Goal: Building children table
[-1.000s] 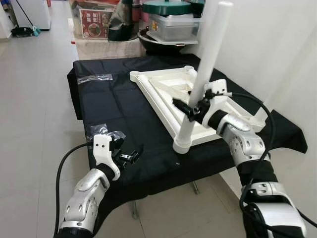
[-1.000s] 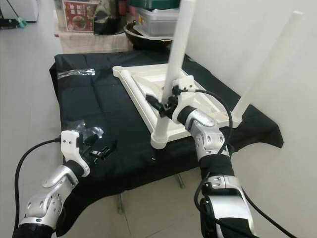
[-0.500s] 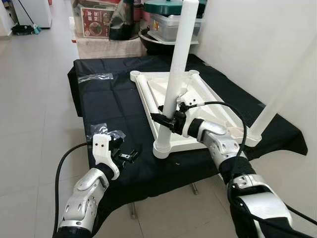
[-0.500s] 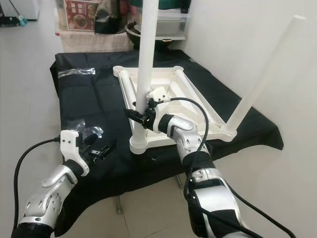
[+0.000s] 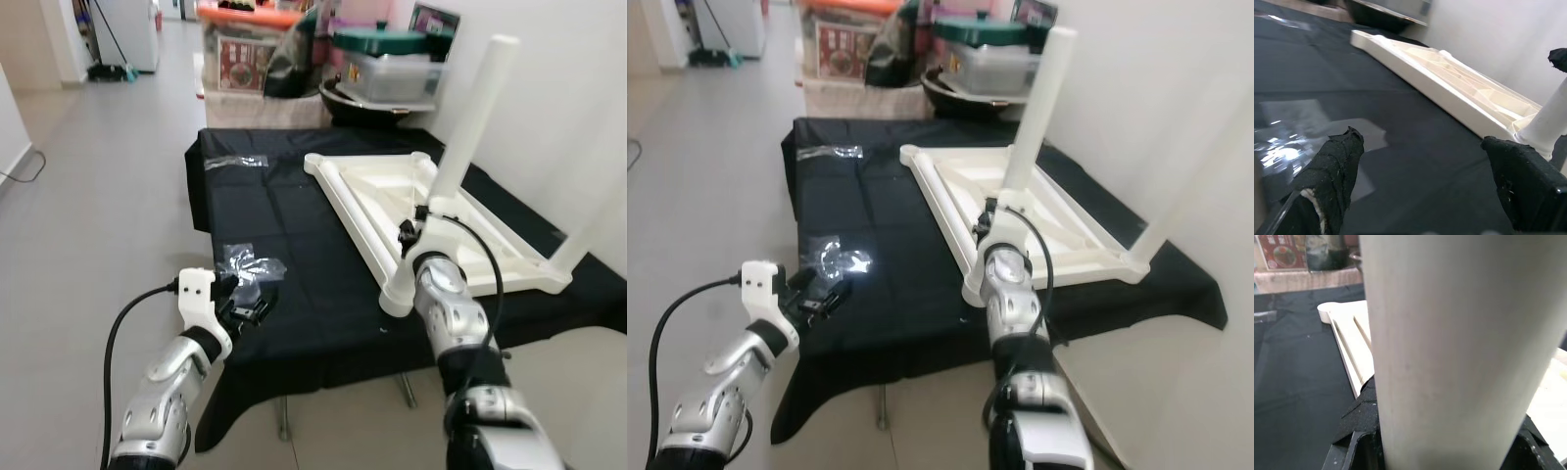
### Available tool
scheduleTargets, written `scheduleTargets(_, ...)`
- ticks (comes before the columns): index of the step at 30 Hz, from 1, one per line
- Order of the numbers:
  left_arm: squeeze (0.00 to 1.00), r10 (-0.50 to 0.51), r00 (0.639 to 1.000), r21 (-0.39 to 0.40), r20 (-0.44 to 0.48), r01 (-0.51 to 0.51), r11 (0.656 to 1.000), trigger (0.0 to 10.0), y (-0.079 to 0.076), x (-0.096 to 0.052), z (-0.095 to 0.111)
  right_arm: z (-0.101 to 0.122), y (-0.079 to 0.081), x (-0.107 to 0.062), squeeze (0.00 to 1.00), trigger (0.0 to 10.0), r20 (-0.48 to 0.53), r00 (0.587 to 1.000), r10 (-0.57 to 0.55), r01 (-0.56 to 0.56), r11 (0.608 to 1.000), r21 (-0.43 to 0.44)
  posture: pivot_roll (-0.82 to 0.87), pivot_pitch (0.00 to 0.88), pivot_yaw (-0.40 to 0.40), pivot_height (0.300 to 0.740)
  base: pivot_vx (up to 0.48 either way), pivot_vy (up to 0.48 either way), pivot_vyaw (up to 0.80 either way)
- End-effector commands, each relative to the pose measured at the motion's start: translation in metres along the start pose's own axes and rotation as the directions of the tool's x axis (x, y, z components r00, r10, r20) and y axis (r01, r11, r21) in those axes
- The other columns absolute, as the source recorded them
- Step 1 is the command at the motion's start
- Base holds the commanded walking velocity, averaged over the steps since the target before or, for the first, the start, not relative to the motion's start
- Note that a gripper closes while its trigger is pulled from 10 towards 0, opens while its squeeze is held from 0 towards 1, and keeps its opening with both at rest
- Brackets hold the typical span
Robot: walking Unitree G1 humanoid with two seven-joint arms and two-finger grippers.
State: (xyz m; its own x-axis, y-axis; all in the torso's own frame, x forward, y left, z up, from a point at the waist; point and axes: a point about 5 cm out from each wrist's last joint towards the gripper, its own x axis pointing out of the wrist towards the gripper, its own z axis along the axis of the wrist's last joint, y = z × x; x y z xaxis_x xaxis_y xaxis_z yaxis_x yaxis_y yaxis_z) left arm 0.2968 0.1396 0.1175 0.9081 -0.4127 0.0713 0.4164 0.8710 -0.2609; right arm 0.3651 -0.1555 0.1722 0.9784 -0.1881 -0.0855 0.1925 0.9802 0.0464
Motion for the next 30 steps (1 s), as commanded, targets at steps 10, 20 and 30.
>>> scheduleTargets(10, 0.00, -0.017, 1.000, -0.002, 0.001, 0.017, 1.000, 10.0, -0.003, 0.002, 0.002, 0.028, 0.029, -0.010, 0.00, 10.0, 0.117, 0.932, 0.344, -0.351, 0.935, 0.045, -0.02, 0.000, -0.112, 0.740, 0.000, 0.000, 0.00)
scheduleTargets(20, 0.00, -0.026, 1.000, -0.012, 0.001, 0.026, 1.000, 10.0, -0.004, 0.004, 0.002, 0.005, 0.017, -0.013, 0.00, 10.0, -0.020, 0.648, 0.762, -0.758, 0.641, -0.119, -0.02, 0.000, -0.109, 0.740, 0.000, 0.000, 0.00)
scheduleTargets(30, 0.00, -0.014, 1.000, -0.008, 0.009, 0.014, 1.000, 10.0, -0.005, 0.004, 0.002, 0.000, 0.027, 0.018, 0.00, 4.2, -0.127, 0.693, 0.710, -0.721, 0.676, -0.152, 0.01, 0.000, -0.143, 0.740, 0.000, 0.000, 0.00)
